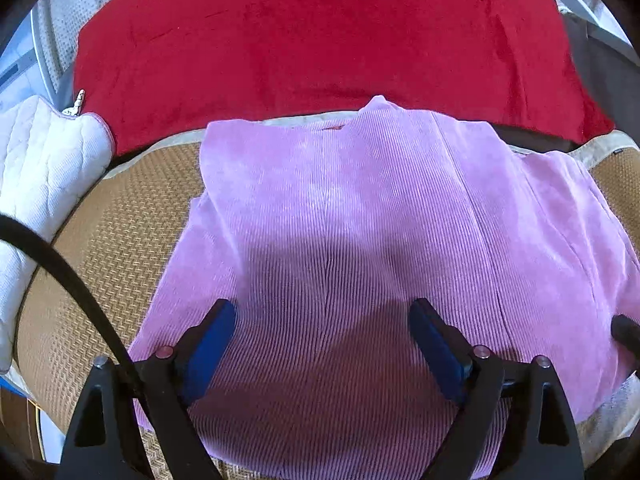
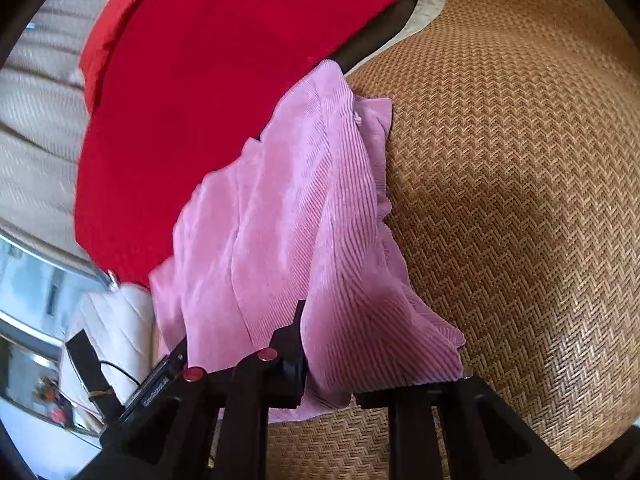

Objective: Fold large clothes

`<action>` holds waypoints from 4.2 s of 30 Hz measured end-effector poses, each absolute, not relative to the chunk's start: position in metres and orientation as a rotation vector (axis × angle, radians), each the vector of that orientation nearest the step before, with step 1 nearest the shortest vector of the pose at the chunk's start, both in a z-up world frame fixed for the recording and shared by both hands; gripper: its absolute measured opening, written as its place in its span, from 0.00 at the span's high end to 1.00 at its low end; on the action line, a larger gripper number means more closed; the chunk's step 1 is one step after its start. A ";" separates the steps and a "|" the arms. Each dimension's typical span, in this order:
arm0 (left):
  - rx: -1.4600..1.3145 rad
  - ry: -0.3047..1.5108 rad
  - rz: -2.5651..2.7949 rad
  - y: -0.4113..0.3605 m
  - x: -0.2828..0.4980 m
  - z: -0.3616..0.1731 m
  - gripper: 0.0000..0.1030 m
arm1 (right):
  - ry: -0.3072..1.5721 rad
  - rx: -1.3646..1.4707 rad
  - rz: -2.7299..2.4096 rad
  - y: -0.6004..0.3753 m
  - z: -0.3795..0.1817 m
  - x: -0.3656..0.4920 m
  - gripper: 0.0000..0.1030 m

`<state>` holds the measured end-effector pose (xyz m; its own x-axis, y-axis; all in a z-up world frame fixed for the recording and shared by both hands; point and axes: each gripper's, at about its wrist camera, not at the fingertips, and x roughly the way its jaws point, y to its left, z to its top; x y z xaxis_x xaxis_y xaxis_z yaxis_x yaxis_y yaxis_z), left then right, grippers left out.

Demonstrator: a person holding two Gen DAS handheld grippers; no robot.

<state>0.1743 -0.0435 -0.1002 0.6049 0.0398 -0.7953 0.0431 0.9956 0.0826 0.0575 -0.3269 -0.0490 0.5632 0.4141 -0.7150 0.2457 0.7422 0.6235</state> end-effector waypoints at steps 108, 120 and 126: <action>0.040 0.848 -0.044 -0.007 0.140 -0.068 0.05 | 0.922 0.817 0.149 -0.275 -0.068 0.125 0.27; 0.053 0.892 -0.062 -0.010 0.147 -0.080 0.04 | 0.934 0.781 0.114 -0.271 -0.068 0.132 0.28; 0.050 0.895 -0.070 -0.012 0.152 -0.078 0.04 | 0.941 0.767 0.123 -0.270 -0.069 0.137 0.28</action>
